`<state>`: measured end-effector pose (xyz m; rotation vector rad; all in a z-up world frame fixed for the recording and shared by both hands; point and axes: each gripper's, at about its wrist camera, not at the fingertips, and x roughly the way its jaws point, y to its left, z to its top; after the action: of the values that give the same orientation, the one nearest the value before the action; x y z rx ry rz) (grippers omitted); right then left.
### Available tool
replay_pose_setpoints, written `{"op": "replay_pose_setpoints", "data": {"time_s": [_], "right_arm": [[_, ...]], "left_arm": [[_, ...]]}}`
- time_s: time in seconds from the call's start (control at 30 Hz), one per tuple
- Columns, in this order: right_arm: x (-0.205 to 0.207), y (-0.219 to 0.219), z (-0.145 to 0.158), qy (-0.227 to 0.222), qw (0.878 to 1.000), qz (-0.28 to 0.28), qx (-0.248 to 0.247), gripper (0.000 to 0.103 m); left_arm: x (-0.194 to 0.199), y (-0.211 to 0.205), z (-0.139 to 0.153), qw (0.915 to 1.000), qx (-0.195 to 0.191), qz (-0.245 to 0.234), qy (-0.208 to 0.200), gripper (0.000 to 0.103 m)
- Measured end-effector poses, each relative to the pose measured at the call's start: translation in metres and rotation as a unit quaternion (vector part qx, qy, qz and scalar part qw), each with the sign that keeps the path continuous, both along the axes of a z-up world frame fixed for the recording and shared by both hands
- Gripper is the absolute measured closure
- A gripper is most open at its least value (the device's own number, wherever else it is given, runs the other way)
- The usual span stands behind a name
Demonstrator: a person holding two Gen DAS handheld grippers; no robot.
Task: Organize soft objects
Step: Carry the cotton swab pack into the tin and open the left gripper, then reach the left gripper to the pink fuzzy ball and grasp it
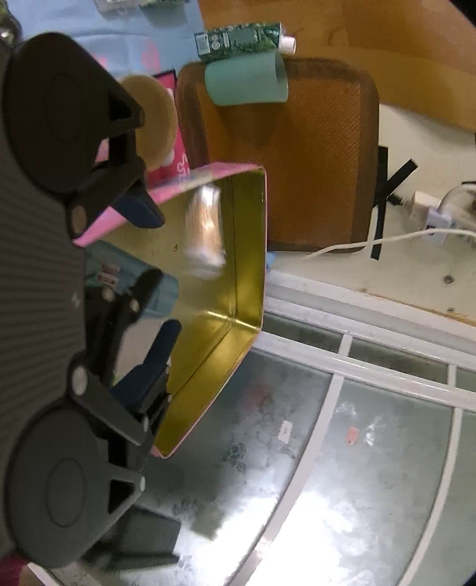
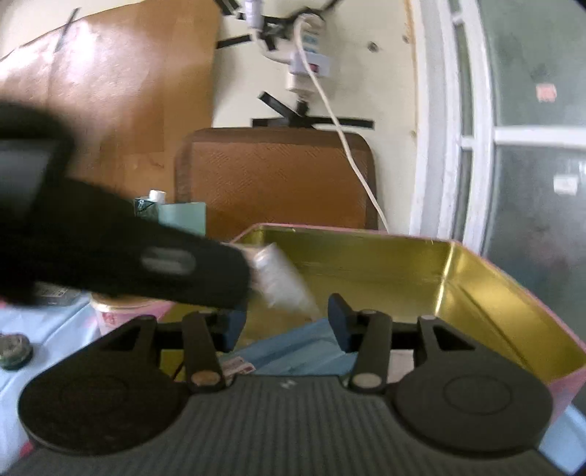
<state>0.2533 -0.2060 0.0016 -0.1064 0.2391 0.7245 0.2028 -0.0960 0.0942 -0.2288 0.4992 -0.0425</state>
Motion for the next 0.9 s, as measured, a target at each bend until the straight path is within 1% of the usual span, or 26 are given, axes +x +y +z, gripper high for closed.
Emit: {"op": "replay_pose_setpoints", "data": {"time_s": [0.13, 0.27, 0.4, 0.53, 0.63, 0.7, 0.8, 0.87, 0.9], "right_arm": [[-0.007, -0.011, -0.002, 0.011, 1.000, -0.006, 0.021, 0.051], [-0.025, -0.019, -0.002, 0.014, 0.999, -0.007, 0.034, 0.051], [-0.037, -0.023, 0.002, 0.014, 0.999, 0.001, 0.049, 0.051], [-0.055, -0.015, 0.007, 0.008, 0.998, 0.030, 0.059, 0.051], [-0.076, 0.001, 0.011, 0.002, 0.996, 0.068, 0.050, 0.051], [-0.087, 0.017, 0.011, 0.006, 0.994, 0.106, 0.039, 0.051], [-0.099, 0.047, 0.009, 0.041, 0.985, 0.166, 0.018, 0.051], [-0.106, 0.070, 0.008, 0.070, 0.975, 0.210, 0.002, 0.051], [-0.109, 0.082, 0.008, 0.078, 0.971, 0.228, -0.005, 0.051]], "left_arm": [[-0.028, 0.012, -0.003, 0.9998, -0.021, 0.004, -0.004, 0.019], [-0.061, 0.027, -0.012, 0.9988, -0.045, 0.020, -0.003, 0.019], [-0.101, 0.053, -0.024, 0.9967, -0.060, 0.056, 0.003, 0.019], [-0.145, 0.089, -0.037, 0.9913, -0.069, 0.112, 0.009, 0.019], [-0.180, 0.118, -0.046, 0.9828, -0.082, 0.165, 0.008, 0.019], [-0.202, 0.139, -0.050, 0.9745, -0.080, 0.210, 0.005, 0.019], [-0.229, 0.168, -0.054, 0.9564, -0.060, 0.286, 0.009, 0.019], [-0.244, 0.180, -0.057, 0.9440, -0.036, 0.328, 0.011, 0.019], [-0.251, 0.186, -0.060, 0.9379, -0.027, 0.346, 0.014, 0.019]]}}
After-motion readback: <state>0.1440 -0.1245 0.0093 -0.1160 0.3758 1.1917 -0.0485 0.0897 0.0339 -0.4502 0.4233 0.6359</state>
